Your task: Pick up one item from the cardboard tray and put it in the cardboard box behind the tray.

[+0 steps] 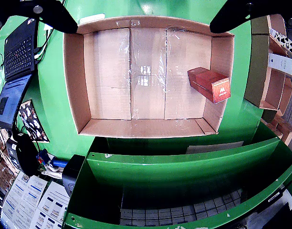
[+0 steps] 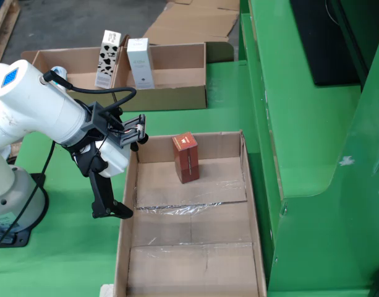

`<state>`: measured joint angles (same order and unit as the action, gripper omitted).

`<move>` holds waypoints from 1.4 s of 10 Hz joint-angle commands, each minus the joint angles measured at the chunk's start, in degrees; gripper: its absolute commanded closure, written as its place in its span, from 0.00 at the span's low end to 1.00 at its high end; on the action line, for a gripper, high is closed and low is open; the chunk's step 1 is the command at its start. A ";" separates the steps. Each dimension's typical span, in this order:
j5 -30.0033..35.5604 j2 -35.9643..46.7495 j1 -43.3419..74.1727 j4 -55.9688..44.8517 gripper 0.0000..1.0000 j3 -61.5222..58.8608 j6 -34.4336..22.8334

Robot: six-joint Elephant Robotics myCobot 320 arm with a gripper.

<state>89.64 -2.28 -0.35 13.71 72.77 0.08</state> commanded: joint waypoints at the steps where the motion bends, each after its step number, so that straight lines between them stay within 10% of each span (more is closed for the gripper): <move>1: -1.27 1.69 -2.13 1.03 0.00 -0.33 1.48; 7: -7.83 5.12 -16.06 -0.85 0.00 0.88 9.55; 14: -9.96 -12.41 -24.82 -11.12 0.00 -25.74 11.51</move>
<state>79.98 -9.22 -22.50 5.27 62.57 11.25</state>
